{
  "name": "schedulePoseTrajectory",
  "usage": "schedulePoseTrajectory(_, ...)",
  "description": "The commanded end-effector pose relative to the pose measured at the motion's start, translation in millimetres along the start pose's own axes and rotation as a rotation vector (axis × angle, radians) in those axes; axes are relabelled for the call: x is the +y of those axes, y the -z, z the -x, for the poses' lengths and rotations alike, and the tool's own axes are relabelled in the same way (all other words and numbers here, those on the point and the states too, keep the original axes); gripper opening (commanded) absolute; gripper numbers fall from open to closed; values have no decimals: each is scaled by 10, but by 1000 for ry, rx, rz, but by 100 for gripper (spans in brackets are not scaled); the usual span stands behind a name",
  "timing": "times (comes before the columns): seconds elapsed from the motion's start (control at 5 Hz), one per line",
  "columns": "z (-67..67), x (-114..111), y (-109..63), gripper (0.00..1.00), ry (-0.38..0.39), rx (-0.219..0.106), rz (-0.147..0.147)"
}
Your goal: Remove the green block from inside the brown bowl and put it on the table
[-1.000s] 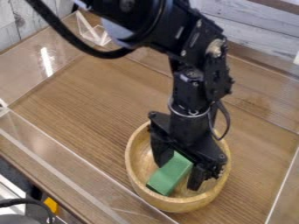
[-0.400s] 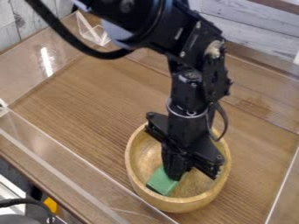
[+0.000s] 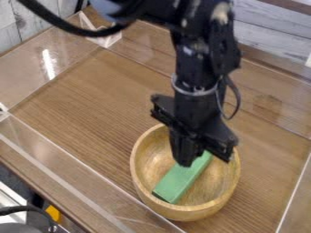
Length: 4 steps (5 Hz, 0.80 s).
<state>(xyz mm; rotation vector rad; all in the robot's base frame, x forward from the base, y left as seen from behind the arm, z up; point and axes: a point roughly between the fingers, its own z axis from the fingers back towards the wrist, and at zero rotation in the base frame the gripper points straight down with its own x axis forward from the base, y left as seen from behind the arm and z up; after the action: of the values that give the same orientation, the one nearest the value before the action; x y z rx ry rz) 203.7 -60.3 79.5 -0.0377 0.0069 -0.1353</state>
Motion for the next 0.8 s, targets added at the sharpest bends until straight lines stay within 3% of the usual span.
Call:
schedulePoseTrajectory(0.0, -139, 68, -269, 100, -38, -71, 5)
schedulePoseTrajectory(0.2, -181, 130, -430, 0, -65, -91, 11)
schedulePoseTrajectory(0.4, -160, 171, -388, 100, -74, -98, 3)
schedulePoseTrajectory(0.6, -135, 198, -326, 100, -77, -101, -9)
